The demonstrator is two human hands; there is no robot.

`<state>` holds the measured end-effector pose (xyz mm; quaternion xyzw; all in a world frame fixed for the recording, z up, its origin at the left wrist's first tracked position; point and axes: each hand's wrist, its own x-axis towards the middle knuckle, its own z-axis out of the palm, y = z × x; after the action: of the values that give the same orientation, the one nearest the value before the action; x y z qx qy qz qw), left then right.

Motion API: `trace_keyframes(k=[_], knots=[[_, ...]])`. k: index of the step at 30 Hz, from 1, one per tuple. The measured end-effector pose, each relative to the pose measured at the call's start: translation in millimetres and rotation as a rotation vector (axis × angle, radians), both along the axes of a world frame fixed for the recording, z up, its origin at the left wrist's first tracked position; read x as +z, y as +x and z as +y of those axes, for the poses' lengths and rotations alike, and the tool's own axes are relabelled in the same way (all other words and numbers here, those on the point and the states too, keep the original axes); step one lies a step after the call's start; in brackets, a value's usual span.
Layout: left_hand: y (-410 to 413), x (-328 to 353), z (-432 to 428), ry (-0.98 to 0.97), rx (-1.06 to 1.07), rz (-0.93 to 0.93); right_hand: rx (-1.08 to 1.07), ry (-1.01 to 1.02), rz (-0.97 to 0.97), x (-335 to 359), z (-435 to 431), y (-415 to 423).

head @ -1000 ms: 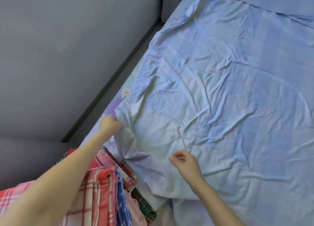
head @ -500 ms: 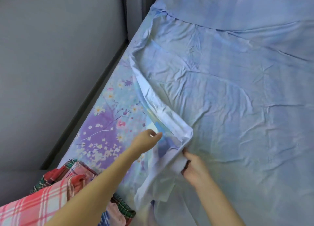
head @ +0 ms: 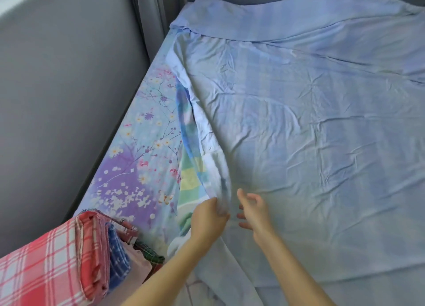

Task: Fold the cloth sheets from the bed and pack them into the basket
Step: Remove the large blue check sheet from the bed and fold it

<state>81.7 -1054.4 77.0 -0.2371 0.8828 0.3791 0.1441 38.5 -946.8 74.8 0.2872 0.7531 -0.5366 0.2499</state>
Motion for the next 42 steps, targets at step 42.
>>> trace_keyframes(k=[42], knots=[[49,284,-90,0.306,0.393,0.271,0.795,-0.122,0.675,242,-11,8]])
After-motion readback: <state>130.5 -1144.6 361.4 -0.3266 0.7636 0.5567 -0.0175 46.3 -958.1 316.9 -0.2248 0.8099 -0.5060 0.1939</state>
